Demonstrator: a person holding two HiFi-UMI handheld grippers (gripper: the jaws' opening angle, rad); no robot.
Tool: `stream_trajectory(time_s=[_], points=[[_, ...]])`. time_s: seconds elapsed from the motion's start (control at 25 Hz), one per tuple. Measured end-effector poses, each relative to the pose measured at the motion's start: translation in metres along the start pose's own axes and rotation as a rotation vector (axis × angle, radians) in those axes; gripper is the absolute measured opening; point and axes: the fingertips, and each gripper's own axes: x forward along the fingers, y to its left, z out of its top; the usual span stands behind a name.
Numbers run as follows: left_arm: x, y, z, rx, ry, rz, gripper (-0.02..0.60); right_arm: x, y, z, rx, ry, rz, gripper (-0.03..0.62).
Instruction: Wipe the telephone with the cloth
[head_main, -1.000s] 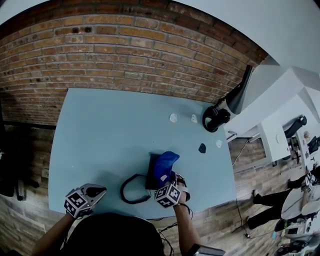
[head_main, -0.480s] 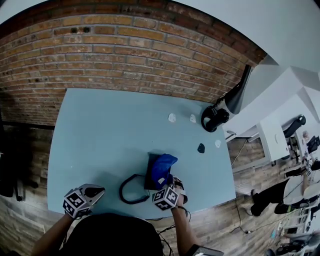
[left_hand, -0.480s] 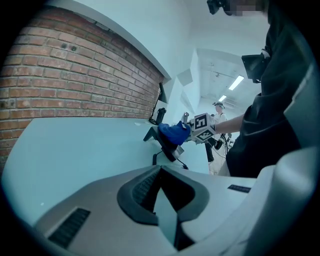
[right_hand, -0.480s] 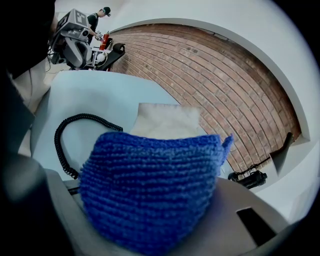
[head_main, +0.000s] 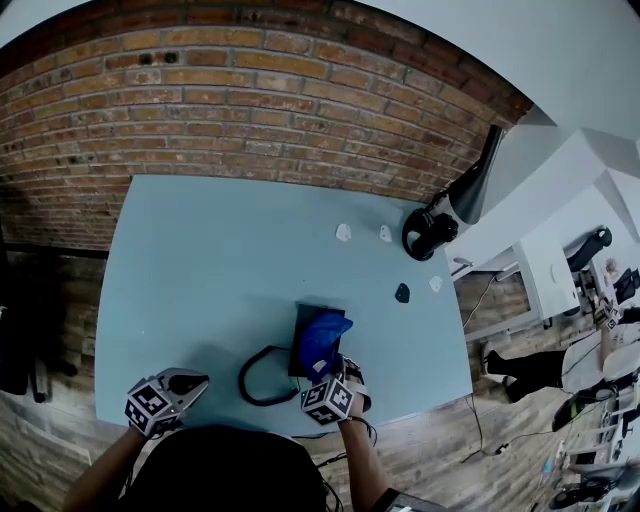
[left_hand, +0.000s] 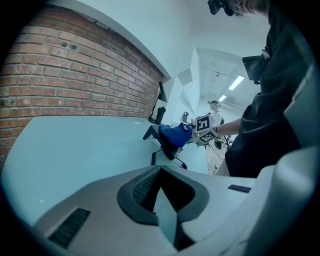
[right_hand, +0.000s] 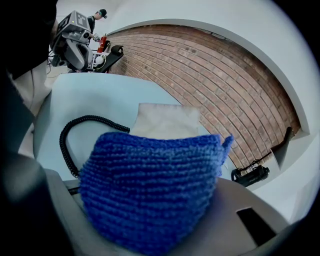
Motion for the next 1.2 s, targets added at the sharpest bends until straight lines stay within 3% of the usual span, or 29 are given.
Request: stream_trajectory(time_s=[0.84, 1.2], points=[[0.001, -0.004, -0.006, -0.011, 0.011, -0.015, 0.021, -0.007, 0.025, -0.009, 0.028, 0.008, 0.017, 0.089], [0.000, -0.001, -0.002, -0.018, -0.002, -0.008, 0.021, -0.012, 0.035, -0.016, 0.102, 0.018, 0.025, 0.091]])
